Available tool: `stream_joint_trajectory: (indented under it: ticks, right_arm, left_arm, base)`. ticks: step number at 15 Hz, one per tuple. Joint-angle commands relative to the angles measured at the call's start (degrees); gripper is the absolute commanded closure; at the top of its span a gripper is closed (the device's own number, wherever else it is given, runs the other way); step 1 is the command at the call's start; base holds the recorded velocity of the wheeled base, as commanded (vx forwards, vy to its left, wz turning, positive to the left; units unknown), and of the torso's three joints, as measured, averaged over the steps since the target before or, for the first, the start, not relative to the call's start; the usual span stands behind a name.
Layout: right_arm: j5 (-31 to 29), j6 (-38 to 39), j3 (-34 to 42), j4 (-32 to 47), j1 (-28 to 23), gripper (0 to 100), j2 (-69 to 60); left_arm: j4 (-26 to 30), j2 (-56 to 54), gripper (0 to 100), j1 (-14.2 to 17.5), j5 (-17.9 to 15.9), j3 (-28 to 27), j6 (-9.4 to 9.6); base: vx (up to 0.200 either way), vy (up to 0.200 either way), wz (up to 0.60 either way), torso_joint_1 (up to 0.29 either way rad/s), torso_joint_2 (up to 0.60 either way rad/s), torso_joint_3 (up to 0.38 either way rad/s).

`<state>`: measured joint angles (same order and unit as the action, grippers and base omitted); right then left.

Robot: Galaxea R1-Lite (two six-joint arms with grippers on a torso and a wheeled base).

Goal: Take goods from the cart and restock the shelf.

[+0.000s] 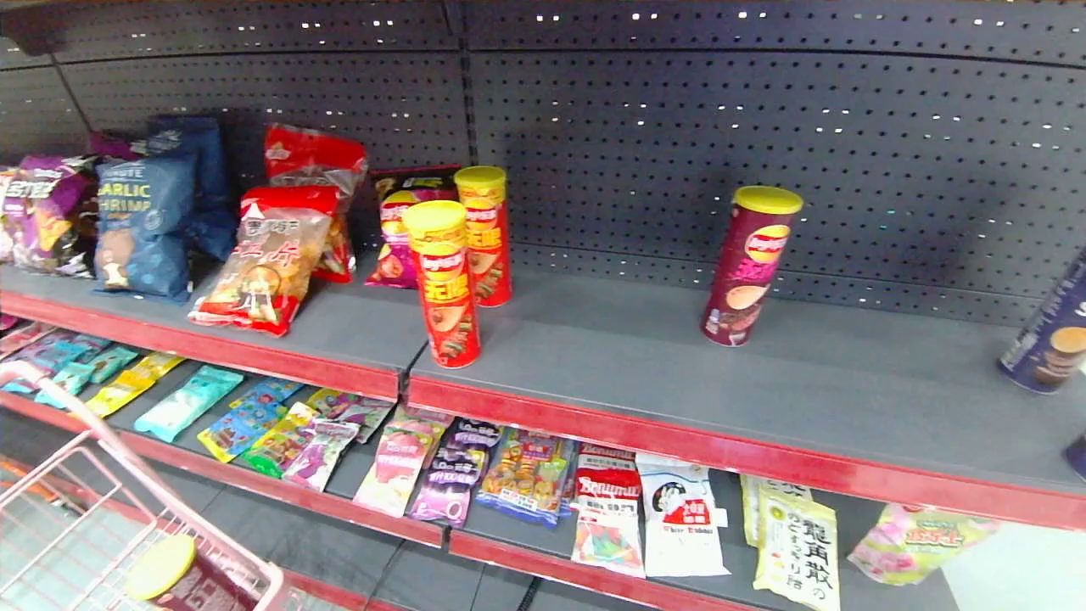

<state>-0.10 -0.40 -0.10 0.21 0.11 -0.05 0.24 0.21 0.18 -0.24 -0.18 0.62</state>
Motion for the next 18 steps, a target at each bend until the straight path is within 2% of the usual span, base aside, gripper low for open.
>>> stream_joint_trajectory:
  ticks: [1,7,14,18]
  right_arm:
    - [0.0,0.0,0.0,0.0,0.1,0,0.0]
    - [0.0,0.1,0.0,-0.1,0.1,0,0.0]
    - [0.1,0.2,0.0,-0.1,0.0,0,0.0]
    - [0.0,0.2,0.0,-0.1,0.0,0,0.0]
  left_arm:
    - [0.0,0.1,0,0.0,0.0,0.0,-0.01]
    - [0.0,0.1,0,0.0,0.0,0.0,-0.01]
    - [0.0,0.1,0,0.0,0.0,0.0,-0.09]
    - [0.0,0.1,0,0.0,0.0,0.0,-0.09]
  base:
    - [0.000,0.000,0.60,-0.002,0.00,0.002]
    - [0.000,0.000,0.60,0.002,0.00,0.002]
    - [0.000,0.000,0.00,-0.010,0.01,0.011]
    - [0.000,0.000,0.00,-0.137,0.33,0.185]
